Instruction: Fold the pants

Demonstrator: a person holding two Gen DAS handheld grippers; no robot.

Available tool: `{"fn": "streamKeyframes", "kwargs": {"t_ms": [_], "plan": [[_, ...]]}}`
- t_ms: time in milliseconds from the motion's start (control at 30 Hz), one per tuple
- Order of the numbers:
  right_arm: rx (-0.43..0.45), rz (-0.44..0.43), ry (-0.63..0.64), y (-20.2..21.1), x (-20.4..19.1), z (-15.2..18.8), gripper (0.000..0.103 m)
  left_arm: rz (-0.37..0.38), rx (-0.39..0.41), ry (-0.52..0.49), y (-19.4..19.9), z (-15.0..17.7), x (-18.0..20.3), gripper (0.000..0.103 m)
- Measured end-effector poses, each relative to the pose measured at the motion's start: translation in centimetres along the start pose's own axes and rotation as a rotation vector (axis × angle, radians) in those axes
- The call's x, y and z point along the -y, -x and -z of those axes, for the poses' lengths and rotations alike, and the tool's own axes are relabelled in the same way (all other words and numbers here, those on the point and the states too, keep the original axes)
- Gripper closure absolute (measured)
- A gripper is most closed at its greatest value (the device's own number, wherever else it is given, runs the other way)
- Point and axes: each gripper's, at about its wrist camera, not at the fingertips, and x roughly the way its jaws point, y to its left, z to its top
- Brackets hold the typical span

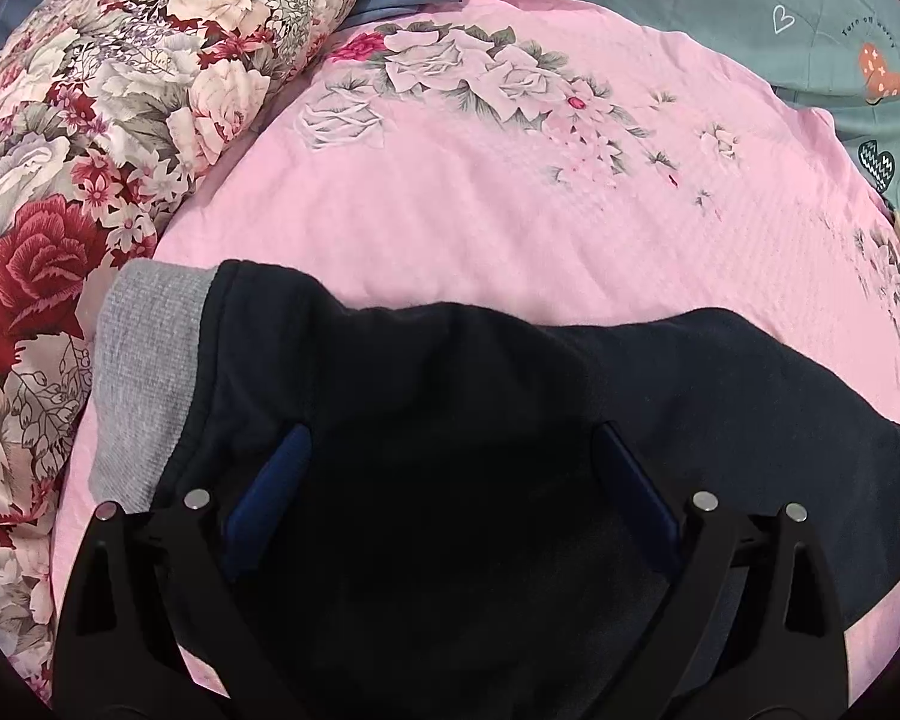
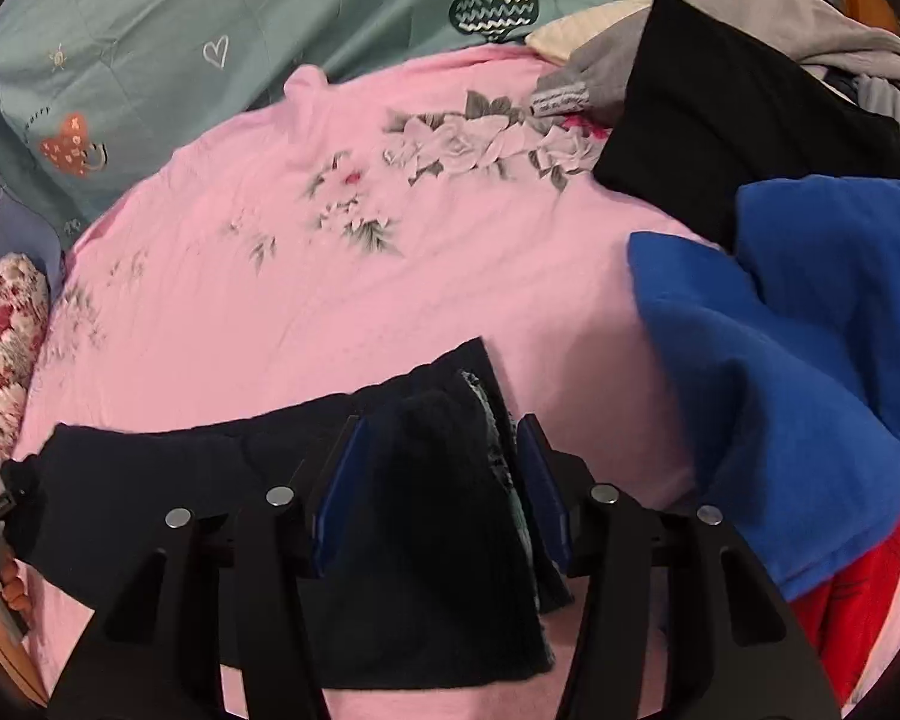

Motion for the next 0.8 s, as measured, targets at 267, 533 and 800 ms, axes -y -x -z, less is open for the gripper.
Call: {"fn": "streamKeyframes", "kwargs": {"t_ms": [267,533,800], "plan": [[0.087,0.103,-0.03,0.4,0.2,-1.4,0.1,-0.029,-0.019,-0.049,-0.7,-0.1,0.6,0.003],[0.051,0.244,-0.056,-1.2,2.4,-0.9,0.055,-0.013,-0.022,-0.027,-0.2,0.0,0.3,0.003],[-0.01,-0.018,-0.245,4.2,4.8,4.3,0.053,0.09,-0.002,0.014,1.5,0.3,0.4,0.003]]}}
